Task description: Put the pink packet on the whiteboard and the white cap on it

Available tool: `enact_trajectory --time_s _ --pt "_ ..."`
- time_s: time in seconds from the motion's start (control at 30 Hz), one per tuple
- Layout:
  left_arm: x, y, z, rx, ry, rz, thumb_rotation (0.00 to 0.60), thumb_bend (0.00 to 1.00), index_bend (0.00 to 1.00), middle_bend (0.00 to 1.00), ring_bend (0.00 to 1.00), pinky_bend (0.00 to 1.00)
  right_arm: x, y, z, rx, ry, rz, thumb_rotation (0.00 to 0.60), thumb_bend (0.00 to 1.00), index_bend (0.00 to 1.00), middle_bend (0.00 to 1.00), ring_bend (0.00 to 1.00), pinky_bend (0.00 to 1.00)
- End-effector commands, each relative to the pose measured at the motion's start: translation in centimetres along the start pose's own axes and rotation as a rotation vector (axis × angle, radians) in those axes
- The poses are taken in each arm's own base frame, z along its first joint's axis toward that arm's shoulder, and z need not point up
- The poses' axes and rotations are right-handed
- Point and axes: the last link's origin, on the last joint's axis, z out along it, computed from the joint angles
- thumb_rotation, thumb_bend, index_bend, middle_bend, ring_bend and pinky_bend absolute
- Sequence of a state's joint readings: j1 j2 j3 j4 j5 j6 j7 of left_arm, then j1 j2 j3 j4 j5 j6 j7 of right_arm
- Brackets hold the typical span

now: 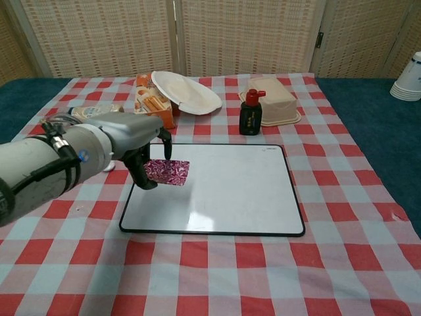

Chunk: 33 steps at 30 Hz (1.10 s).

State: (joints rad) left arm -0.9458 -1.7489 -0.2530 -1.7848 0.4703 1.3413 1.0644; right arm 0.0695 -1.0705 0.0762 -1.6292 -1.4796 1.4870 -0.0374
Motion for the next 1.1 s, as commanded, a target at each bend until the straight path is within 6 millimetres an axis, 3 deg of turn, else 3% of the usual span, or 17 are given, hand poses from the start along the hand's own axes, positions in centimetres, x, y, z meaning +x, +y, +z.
enact_trajectory --time_s 0.03,0.4,1.1 --pt "0.2 1.5 0.1 -0.019 0.001 0.009 0.6 0.27 0.39 0.92 0.95 0.95 0.1 0.0 0.1 -0.002 0.003 0.003 0.6 0.0 0.07 0.0 0.0 0.02" --pt "2.5 3.2 1.9 -0.025 0.059 -0.006 0.6 0.27 0.39 0.92 0.95 0.95 0.3 0.4 0.4 -0.016 0.012 0.009 0.6 0.0 0.07 0.0 0.0 0.02" --pt "0.9 6.4 2.7 -0.069 0.036 0.0 0.6 0.27 0.39 0.92 0.95 0.95 0.8 1.1 1.1 -0.036 0.006 0.039 0.6 0.0 0.07 0.0 0.0 0.02"
